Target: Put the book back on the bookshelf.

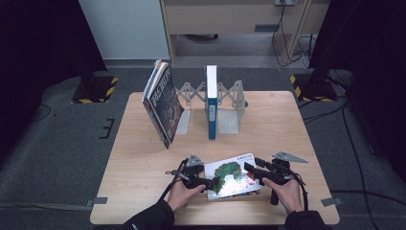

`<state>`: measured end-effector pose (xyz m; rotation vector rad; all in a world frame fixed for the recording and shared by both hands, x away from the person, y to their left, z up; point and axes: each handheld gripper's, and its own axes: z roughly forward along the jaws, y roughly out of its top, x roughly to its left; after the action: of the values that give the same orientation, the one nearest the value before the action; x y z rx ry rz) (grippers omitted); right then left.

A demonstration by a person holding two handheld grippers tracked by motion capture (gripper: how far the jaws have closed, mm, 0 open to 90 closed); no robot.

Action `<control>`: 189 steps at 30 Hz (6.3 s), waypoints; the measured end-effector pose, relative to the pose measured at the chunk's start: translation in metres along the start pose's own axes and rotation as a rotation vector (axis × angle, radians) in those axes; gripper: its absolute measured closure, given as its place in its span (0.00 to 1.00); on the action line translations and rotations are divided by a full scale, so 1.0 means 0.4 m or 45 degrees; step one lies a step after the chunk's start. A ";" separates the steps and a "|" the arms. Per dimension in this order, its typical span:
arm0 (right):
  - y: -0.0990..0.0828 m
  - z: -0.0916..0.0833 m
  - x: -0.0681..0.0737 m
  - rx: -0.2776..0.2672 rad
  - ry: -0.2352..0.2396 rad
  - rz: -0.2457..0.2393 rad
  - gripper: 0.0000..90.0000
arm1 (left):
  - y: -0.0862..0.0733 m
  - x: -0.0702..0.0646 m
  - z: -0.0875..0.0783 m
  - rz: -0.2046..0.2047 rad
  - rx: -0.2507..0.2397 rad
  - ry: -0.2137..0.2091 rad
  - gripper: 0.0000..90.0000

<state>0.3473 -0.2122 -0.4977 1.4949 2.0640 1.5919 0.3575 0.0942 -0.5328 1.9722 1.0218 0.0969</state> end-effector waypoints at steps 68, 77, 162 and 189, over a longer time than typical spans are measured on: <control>0.039 0.006 0.036 0.069 0.246 -0.061 0.93 | 0.002 0.007 -0.015 -0.061 0.023 -0.130 0.14; 0.039 0.002 0.038 0.052 0.253 -0.092 0.93 | -0.001 0.010 0.004 -0.069 0.016 -0.217 0.10; -0.005 0.042 -0.012 0.225 -0.120 -0.223 0.34 | -0.009 0.014 0.021 -0.116 -0.033 -0.255 0.35; -0.029 0.066 -0.030 0.309 -0.091 -0.129 0.31 | -0.012 0.010 0.017 -0.106 -0.032 -0.252 0.36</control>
<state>0.3625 -0.2033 -0.5233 1.4671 2.3191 1.2712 0.3602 0.0937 -0.5418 1.8724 0.9664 -0.1283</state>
